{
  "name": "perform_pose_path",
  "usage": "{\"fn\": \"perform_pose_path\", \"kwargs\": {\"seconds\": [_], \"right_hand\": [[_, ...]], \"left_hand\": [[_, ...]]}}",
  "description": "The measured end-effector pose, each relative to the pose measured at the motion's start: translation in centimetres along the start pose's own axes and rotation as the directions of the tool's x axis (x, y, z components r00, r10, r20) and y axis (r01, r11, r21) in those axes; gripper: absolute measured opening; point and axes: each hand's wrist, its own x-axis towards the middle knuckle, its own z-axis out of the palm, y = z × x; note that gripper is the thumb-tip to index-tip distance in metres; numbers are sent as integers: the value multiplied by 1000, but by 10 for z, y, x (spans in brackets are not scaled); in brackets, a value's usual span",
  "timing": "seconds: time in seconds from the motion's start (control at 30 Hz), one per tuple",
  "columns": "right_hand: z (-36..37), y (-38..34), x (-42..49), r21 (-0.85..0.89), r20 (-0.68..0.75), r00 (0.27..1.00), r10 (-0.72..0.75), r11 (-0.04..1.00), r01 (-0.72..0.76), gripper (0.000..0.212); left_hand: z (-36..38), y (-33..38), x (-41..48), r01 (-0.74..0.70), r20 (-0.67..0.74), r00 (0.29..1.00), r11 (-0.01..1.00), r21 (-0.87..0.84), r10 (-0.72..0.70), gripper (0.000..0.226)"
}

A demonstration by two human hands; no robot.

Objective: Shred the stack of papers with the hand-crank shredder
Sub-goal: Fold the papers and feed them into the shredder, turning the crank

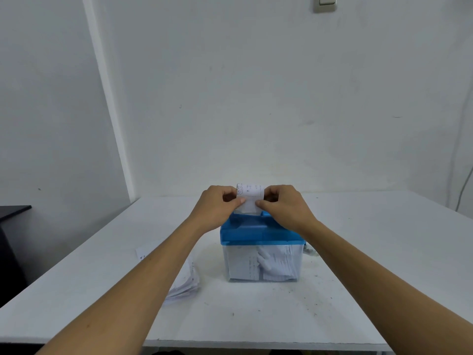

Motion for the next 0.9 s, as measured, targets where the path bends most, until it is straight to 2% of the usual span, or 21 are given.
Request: {"fn": "perform_pose_path", "kwargs": {"seconds": [0.13, 0.27, 0.43, 0.53, 0.63, 0.8, 0.9], "right_hand": [[10, 7, 4, -91, -9, 1000, 11, 996, -12, 12], [15, 9, 5, -199, -31, 999, 11, 980, -17, 10], [15, 12, 4, -234, -13, 1000, 15, 972, -18, 10], [15, 12, 5, -210, -16, 1000, 26, 977, -29, 15], [13, 12, 5, -156, -31, 999, 26, 987, -31, 24], [9, 10, 2, -134, -2, 999, -40, 990, 40, 30], [-6, 13, -8, -77, -111, 991, -79, 995, 71, 25]], "left_hand": [[-2, -8, 0, 8, 19, 1000, 999, 41, -9, 8], [1, -13, 1, 23, 32, 999, 999, 28, -24, 22], [1, -11, 3, 63, 45, 997, 998, -1, -63, 33], [5, -6, 1, 150, 49, 988, 979, -137, -144, 33], [15, -5, -3, 210, 124, 975, 947, -242, -185, 26], [28, -4, -6, 162, 64, 987, 955, -250, -150, 30], [33, -5, -9, 134, 27, 991, 961, -243, -131, 29]]}}
